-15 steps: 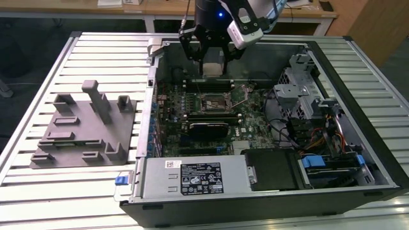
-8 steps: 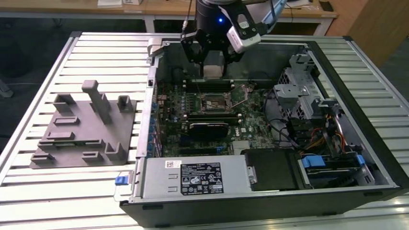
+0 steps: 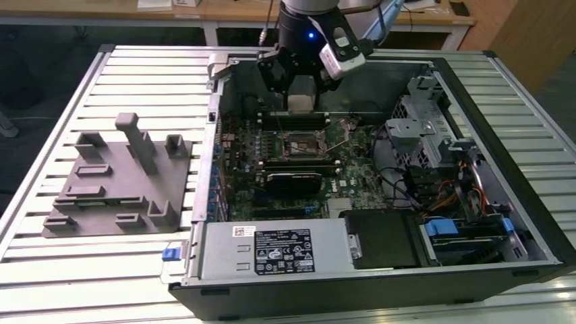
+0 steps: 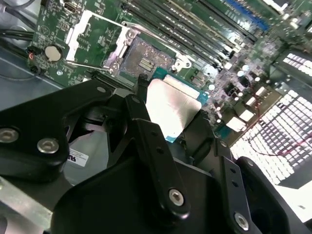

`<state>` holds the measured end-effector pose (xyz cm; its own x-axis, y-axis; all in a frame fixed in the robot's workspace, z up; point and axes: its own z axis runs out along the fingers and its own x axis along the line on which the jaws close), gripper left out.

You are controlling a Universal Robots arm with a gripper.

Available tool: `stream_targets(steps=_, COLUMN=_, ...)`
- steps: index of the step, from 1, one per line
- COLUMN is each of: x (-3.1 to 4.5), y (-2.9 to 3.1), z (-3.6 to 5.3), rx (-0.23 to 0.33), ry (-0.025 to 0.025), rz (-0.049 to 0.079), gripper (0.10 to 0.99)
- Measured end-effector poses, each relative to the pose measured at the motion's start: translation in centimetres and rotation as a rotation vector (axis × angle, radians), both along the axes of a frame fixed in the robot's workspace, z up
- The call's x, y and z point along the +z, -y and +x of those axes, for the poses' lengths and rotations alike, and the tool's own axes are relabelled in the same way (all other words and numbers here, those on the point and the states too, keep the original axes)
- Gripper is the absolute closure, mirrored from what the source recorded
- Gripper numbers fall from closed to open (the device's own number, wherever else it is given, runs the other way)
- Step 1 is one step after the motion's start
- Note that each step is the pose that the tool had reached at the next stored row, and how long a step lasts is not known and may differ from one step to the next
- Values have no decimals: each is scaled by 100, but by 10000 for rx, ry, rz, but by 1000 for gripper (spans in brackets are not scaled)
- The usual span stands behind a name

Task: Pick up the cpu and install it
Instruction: 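Pick up the cpu and move it towards the insertion slot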

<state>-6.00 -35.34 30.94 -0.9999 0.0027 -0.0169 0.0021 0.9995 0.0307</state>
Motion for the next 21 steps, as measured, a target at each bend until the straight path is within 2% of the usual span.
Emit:
stream_targets(steps=10, x=-169, y=-69, z=134, rx=27, ry=-1, rz=-47, gripper=541)
stream_targets(steps=16, x=-267, y=-75, z=189, rx=34, ry=1, rz=-50, gripper=541)
stream_targets(steps=21, x=-341, y=-75, z=200, rx=33, ry=1, rz=-50, gripper=541)
